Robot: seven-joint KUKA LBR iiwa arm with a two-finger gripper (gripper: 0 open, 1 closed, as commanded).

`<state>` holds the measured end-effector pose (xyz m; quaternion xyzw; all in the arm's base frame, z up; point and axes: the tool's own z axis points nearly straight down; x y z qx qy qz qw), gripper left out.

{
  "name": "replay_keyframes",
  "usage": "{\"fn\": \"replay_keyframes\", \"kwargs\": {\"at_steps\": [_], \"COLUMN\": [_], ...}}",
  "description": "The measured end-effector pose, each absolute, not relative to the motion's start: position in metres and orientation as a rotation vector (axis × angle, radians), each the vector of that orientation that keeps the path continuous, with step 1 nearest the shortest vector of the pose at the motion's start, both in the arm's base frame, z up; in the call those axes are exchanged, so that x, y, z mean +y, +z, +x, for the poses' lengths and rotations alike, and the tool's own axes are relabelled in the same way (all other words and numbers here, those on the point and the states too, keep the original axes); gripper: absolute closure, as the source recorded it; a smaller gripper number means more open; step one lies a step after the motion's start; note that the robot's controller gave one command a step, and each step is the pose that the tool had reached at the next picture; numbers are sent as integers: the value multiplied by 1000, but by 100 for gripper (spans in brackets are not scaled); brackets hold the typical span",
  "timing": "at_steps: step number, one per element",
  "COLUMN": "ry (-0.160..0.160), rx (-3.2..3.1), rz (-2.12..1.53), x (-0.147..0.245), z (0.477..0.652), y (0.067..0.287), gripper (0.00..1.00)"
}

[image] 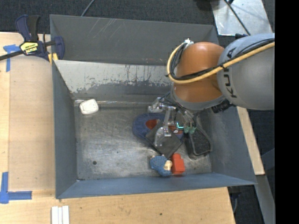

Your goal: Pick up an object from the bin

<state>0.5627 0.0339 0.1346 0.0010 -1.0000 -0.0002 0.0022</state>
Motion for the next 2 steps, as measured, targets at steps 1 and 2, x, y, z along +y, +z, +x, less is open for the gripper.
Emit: {"fn": "replay_keyframes", "kwargs": {"at_steps": [1, 2], "ry": [-15, -8], "rx": [-3127, -3121], "rz": [-472, -463], "x": [14, 16], "z": [561, 564], "y": [78, 81], "gripper": [0, 0]}}
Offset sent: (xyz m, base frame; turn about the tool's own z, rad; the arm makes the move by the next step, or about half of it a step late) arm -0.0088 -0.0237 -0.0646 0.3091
